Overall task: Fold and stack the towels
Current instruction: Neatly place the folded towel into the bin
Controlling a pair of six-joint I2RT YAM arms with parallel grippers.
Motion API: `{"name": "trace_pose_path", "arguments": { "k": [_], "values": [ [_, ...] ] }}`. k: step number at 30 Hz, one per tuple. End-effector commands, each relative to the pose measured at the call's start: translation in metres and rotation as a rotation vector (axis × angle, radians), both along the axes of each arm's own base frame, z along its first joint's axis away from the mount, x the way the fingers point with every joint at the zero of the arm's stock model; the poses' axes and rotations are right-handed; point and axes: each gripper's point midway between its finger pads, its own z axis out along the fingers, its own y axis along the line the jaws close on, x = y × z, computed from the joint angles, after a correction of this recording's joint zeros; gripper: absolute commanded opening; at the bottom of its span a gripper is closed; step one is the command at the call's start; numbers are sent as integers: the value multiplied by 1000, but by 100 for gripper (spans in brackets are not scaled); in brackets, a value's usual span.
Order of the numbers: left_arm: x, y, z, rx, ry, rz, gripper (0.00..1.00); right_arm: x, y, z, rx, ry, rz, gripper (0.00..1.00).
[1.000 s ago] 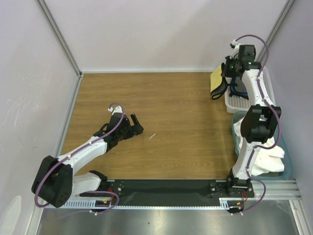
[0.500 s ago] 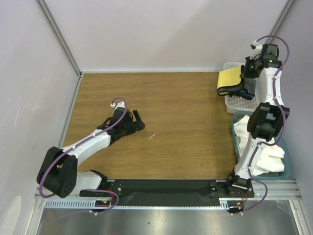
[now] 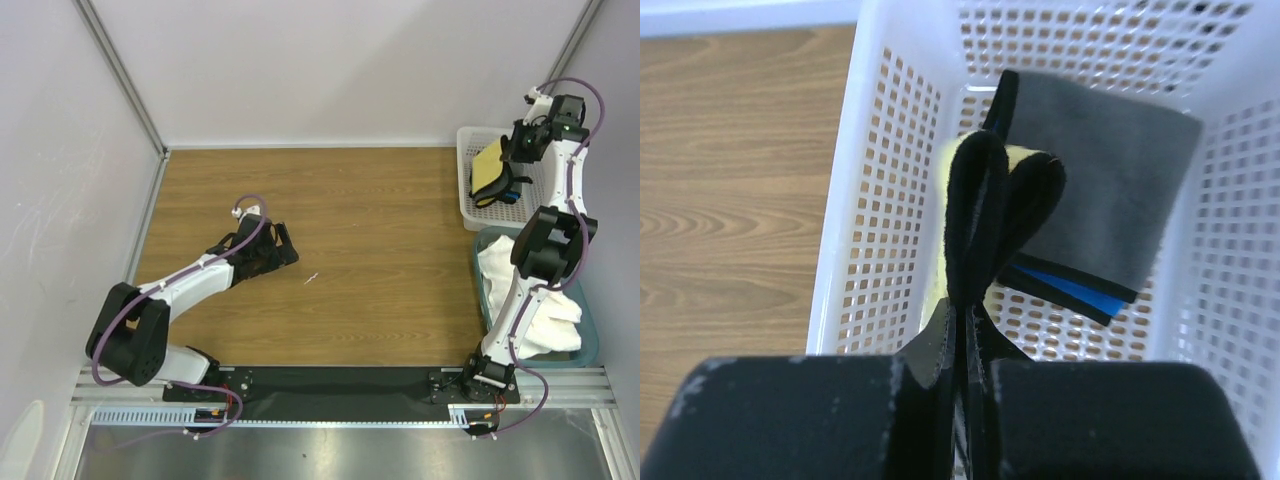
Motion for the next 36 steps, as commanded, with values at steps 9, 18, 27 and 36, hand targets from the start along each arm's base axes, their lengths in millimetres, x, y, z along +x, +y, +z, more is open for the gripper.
{"name": "trace_pose_path", "arguments": {
  "k": [9, 18, 27, 36],
  "values": [
    [13, -3, 4, -2, -4, 5, 96, 19, 13, 31, 24, -120, 86, 0],
    [9, -1, -1, 2, 7, 13, 96, 30, -2, -17, 24, -46, 8, 0],
    [9, 0, -3, 8, 13, 15, 96, 40, -29, -31, -79, -48, -83, 0],
    [10, -1, 2, 6, -1, 0, 96, 37, -45, -2, -149, -77, -169, 57]
  ]
}}
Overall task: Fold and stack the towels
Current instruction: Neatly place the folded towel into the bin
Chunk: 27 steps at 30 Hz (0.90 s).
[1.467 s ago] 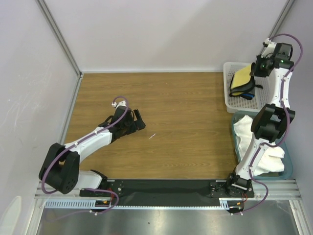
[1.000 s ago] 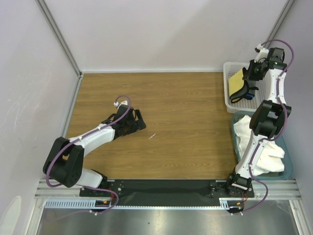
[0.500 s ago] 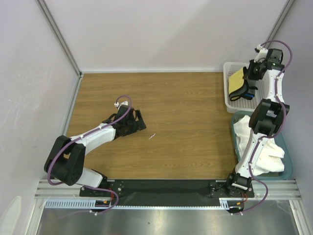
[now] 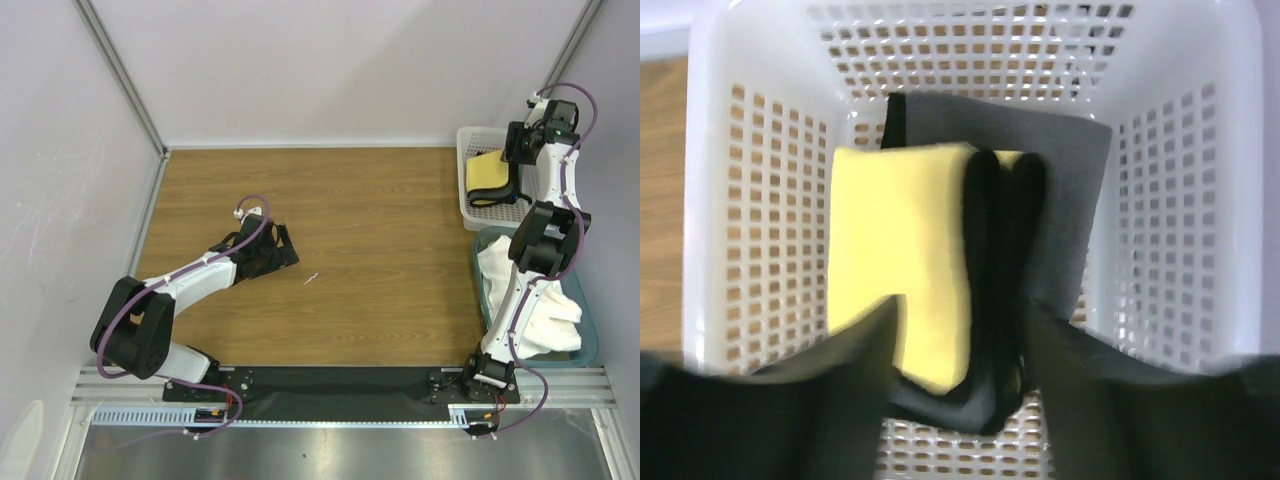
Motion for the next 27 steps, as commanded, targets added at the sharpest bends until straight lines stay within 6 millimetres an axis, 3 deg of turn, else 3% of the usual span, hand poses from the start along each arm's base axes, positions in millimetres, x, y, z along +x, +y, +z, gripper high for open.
{"name": "trace_pose_path", "arguments": {
  "k": [1, 2, 6, 7, 9, 10, 12, 13, 14, 15, 16, 17, 18, 19, 20, 21, 22, 23, 24, 26, 27],
  "values": [
    [12, -2, 15, -13, -46, -2, 96, 8, -8, 49, -64, -103, -35, 65],
    [13, -3, 18, -15, -52, -3, 96, 6, -7, 58, -69, -115, -39, 76],
    [16, -5, 30, -19, -82, -23, 96, -4, 1, 92, -82, -157, -56, 81],
    [16, -5, 34, -20, -91, -29, 96, -9, 4, 109, -82, -184, -62, 82],
    [19, -5, 49, -26, -140, -44, 96, -17, 12, 117, -36, -192, -80, 90],
    [20, -6, 56, -30, -165, -50, 97, -25, 17, 135, -26, -219, -87, 96],
    [23, -5, 79, -35, -240, -68, 98, -35, 29, 133, 24, -212, -91, 100],
    [24, -4, 87, -34, -267, -72, 99, -41, 34, 137, 30, -218, -91, 100],
    [26, -3, 99, -32, -309, -80, 100, -48, 46, 162, 22, -275, -80, 100],
    [26, -2, 113, -40, -351, -82, 100, -55, 47, 172, 6, -297, -108, 100],
    [26, -1, 122, -42, -378, -82, 100, -62, 52, 161, 13, -276, -115, 100],
    [27, -1, 130, -41, -406, -88, 100, -74, 59, 194, -5, -362, -109, 100],
    [26, 3, 147, -50, -457, -77, 100, -80, 64, 200, 34, -393, -156, 100],
    [27, 4, 155, -55, -483, -71, 100, -87, 69, 188, 61, -383, -169, 100],
    [26, 4, 164, -56, -508, -74, 100, -91, 74, 202, 81, -447, -156, 100],
    [25, 6, 171, -56, -524, -71, 100, -107, 88, 227, 111, -517, -117, 100],
    [22, 9, 183, -63, -553, -66, 100, -115, 95, 236, 141, -555, -109, 100],
    [21, 10, 193, -66, -578, -64, 100, -121, 99, 229, 159, -566, -100, 100],
    [18, 12, 199, -69, -591, -62, 100, -140, 106, 250, 163, -622, -87, 100],
    [11, 19, 217, -75, -634, -46, 100, -155, 111, 256, 174, -651, -85, 100],
    [8, 20, 223, -80, -649, -48, 100, -172, 117, 259, 177, -667, -75, 100]
  ]
}}
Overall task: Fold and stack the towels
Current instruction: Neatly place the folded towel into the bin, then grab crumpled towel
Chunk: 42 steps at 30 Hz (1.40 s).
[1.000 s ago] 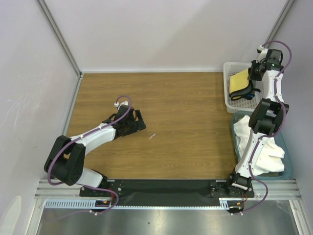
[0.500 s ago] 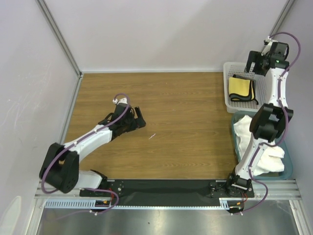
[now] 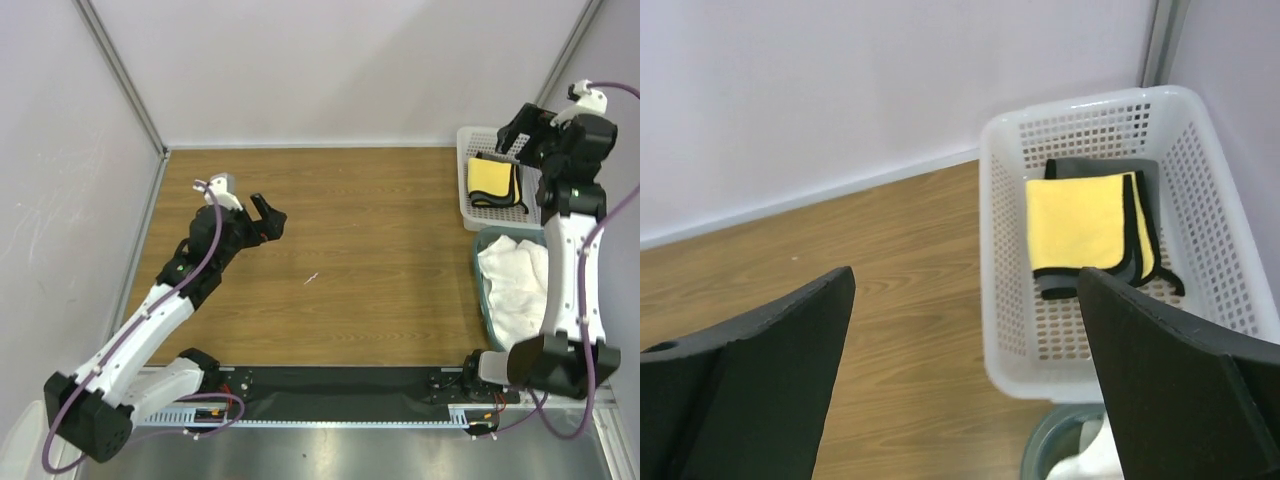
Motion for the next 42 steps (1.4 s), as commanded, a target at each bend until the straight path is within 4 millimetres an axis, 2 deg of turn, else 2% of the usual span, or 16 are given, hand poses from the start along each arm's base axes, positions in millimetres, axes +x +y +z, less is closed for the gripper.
{"name": "trace_pose_path", "arguments": {
  "k": [1, 3, 4, 5, 6, 7, 9, 12, 13, 16, 22, 28, 31, 36, 39, 42],
  "values": [
    [-7, 14, 52, -11, -132, 24, 100, -28, 14, 38, 35, -157, 23, 100],
    [-12, 19, 61, -17, -149, 36, 100, -42, 25, 29, 54, -147, 61, 100],
    [-15, 22, 63, -19, -149, 46, 100, -57, 31, 37, 54, -177, 74, 100],
    [-20, 30, 66, -21, -148, 82, 100, -63, 34, 34, 78, -173, 77, 100],
    [-22, 33, 66, -21, -145, 94, 100, -68, 38, 21, 97, -149, 86, 100],
    [-25, 36, 67, -21, -148, 100, 100, -81, 42, 24, 99, -170, 88, 100],
    [-32, 41, 66, -9, -150, 103, 100, -92, 46, 17, 118, -176, 92, 100],
    [-41, 50, 61, 8, -131, 126, 100, -108, 49, -7, 156, -178, 75, 100],
    [-44, 51, 59, 11, -126, 127, 100, -110, 51, -26, 175, -150, 76, 100],
    [-51, 55, 51, 22, -109, 129, 100, -121, 59, -41, 220, -143, 88, 100],
    [-58, 55, 52, 12, -121, 111, 100, -140, 69, -106, 384, -94, 54, 100],
    [-57, 50, 54, 21, -130, 81, 100, -160, 56, -163, 429, -27, -83, 100],
    [-56, 51, 54, 42, -129, 76, 100, -165, 45, -179, 424, 16, -167, 100],
    [-53, 48, 54, 43, -130, 65, 100, -178, 17, -195, 392, 89, -354, 100],
    [-50, 48, 56, 56, -125, 69, 100, -186, -4, -189, 372, 98, -485, 100],
    [-45, 49, 53, 68, -121, 82, 100, -204, -30, -197, 337, 172, -680, 100]
  ]
}}
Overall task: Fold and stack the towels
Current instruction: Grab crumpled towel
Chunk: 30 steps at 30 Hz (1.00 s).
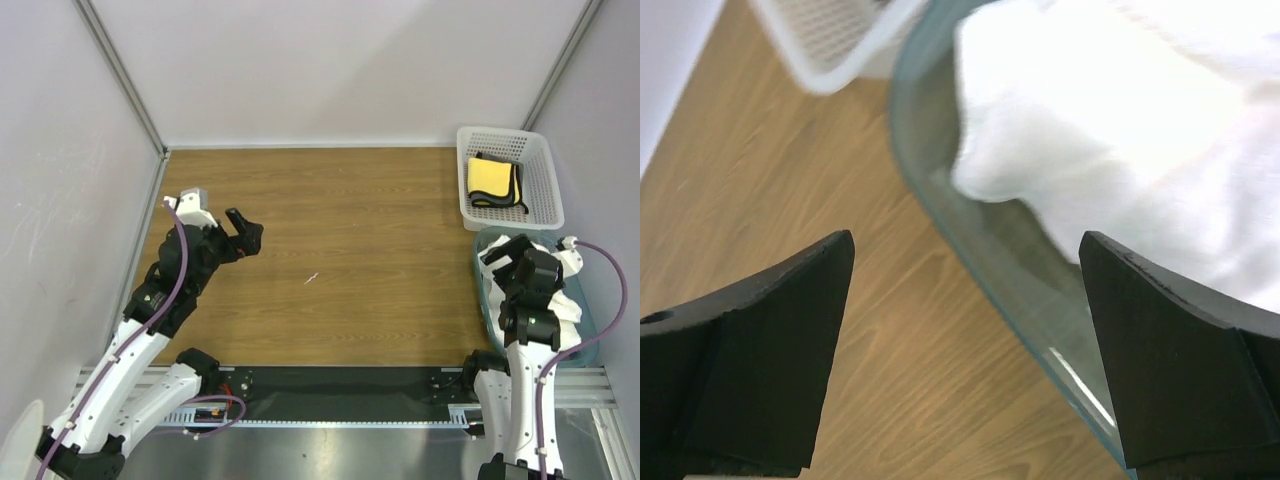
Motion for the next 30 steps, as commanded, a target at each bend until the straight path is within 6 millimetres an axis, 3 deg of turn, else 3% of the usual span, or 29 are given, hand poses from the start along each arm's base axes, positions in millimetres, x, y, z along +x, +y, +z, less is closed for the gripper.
{"name": "trace_pose_path", "arguments": {
  "k": [1, 5, 9, 15, 16, 21, 28, 30],
  "values": [
    [7, 2, 16, 19, -42, 5, 100, -24, -44, 10, -68, 86, -273, 100],
    [12, 1, 9, 33, -24, 11, 100, -16, -58, 0, -41, 161, -319, 100],
    [13, 2, 5, 39, -9, 20, 100, -4, -78, -25, 23, 265, -369, 100],
    [11, 11, 4, 31, -11, 57, 100, 10, -87, -49, 36, 277, -378, 100],
    [11, 13, 3, 27, -9, 63, 100, 8, -88, -62, 41, 299, -381, 100],
    [8, 15, 7, -2, -26, 52, 100, 12, -91, -82, 81, 307, -401, 100],
    [5, 16, 6, -47, -39, 43, 100, 0, -104, -122, 63, 422, -466, 100],
    [5, 10, 8, -65, -54, 13, 100, -1, -104, -132, 78, 424, -455, 93]
  ]
}}
